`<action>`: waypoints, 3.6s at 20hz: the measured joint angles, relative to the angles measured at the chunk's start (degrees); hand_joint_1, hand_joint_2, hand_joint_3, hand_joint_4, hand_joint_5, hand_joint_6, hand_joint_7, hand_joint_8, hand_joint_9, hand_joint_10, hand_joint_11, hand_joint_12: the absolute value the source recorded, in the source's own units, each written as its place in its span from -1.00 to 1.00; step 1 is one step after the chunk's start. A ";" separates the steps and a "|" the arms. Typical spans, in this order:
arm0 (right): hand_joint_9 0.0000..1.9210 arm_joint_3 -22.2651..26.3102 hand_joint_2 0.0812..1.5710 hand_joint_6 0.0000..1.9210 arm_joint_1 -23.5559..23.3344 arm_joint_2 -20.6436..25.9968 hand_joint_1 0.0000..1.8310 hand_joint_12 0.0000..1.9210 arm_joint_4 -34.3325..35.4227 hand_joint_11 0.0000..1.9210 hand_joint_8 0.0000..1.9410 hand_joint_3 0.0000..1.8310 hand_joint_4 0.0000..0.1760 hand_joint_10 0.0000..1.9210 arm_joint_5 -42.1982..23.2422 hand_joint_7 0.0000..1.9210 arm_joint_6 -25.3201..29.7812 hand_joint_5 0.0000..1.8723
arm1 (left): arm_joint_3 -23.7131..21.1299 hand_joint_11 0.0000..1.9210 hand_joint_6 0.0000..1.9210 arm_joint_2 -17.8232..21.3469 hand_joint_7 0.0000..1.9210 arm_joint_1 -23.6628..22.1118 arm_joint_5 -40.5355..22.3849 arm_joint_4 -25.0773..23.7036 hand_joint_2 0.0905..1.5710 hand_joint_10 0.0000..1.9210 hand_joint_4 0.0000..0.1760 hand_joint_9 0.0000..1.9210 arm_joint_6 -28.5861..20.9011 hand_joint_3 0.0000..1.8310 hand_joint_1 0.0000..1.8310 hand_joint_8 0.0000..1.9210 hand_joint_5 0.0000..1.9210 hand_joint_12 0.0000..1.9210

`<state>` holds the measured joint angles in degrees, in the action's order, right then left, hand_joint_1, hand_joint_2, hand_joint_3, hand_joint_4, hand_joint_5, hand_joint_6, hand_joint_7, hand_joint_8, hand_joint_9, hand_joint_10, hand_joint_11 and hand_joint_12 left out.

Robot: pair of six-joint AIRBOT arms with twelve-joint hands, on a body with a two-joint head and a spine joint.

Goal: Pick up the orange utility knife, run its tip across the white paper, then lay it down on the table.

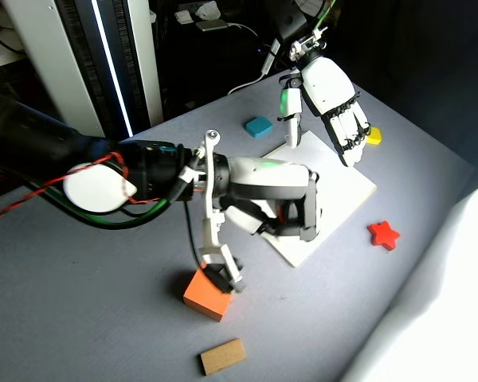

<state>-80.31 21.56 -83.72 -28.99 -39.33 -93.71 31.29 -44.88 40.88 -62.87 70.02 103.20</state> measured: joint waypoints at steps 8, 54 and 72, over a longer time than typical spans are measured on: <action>0.80 -13.79 0.65 1.00 1.88 -8.96 0.53 1.00 -31.43 0.90 1.00 -0.99 1.00 1.00 -19.19 0.67 -3.32 0.54 | 0.11 -1.00 -1.00 -0.02 -0.87 0.20 0.00 0.04 0.61 -1.00 -0.91 -0.77 0.00 -1.00 -0.86 -1.00 -0.91 -0.21; 0.81 17.55 0.63 1.00 2.27 15.28 0.53 1.00 38.51 0.92 1.00 -0.93 1.00 1.00 11.32 0.68 -5.22 0.57 | 1.42 -1.00 -1.00 -1.03 -0.86 0.35 0.22 -0.20 0.61 -1.00 -0.95 -0.77 0.00 -1.00 -0.84 -1.00 -0.89 -0.17; -0.74 26.80 0.61 0.58 12.63 21.03 0.14 1.00 48.06 -0.64 0.46 -0.92 -1.00 0.82 11.32 -0.70 -4.96 -0.80 | 0.94 -1.00 -1.00 -1.03 -0.86 0.37 -0.26 -0.07 0.61 -1.00 -0.92 -0.77 0.00 -1.00 -0.83 -1.00 -0.89 -0.20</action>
<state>-53.52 34.20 -62.70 19.07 -28.01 -98.67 32.23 -45.91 41.25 -63.13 69.95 103.20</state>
